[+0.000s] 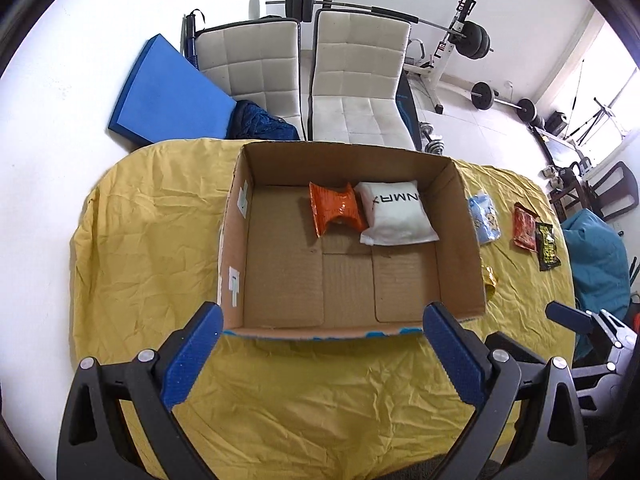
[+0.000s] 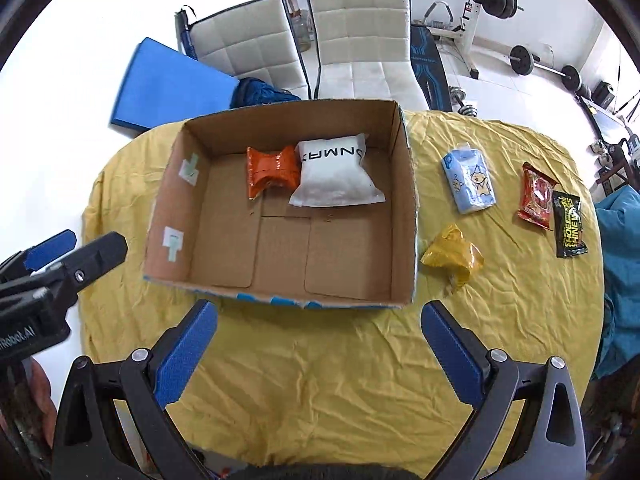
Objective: Organize soft objects
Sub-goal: 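Lift both tools out of the box and move toward the remaining packs, then grasp the blue tissue pack with the left tool while the right tool grasps the black wipes pack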
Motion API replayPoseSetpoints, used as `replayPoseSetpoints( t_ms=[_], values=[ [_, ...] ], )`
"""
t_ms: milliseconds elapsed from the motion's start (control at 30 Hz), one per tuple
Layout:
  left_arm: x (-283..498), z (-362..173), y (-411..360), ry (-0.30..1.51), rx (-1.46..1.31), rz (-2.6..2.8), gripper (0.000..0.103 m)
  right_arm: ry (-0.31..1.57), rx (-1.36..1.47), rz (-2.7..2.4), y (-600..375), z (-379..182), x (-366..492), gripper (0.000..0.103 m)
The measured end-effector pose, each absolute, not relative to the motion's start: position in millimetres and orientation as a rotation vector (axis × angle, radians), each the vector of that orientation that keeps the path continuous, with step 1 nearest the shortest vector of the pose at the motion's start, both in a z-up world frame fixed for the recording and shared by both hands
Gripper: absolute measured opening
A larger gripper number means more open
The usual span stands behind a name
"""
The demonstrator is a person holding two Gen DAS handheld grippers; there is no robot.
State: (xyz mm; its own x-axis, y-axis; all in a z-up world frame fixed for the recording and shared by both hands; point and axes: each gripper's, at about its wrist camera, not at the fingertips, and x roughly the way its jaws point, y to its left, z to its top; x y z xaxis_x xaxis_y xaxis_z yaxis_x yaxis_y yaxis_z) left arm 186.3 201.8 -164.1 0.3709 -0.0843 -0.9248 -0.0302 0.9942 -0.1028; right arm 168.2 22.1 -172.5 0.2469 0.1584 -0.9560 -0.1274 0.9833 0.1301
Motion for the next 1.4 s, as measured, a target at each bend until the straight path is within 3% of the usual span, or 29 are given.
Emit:
replayPoseSetpoints(
  t_ms=[467, 800, 1133, 1400],
  values=[
    [158, -135, 166, 1.167, -0.159, -0.042, 0.103, 1.275, 0.129, 0.236, -38, -142, 160, 0.103],
    [224, -140, 34, 1.219, -0.167, -0.278, 0.103, 1.261, 0.249, -0.021, -220, -146, 197, 0.103],
    [325, -212, -119, 1.373, -0.075, -0.386, 0.103, 1.34, 0.346, -0.291, -403, -228, 242, 0.103],
    [395, -304, -170, 1.533, 0.025, -0.267, 0.103, 1.459, 0.405, -0.308, -469, -329, 310, 0.103]
  ],
)
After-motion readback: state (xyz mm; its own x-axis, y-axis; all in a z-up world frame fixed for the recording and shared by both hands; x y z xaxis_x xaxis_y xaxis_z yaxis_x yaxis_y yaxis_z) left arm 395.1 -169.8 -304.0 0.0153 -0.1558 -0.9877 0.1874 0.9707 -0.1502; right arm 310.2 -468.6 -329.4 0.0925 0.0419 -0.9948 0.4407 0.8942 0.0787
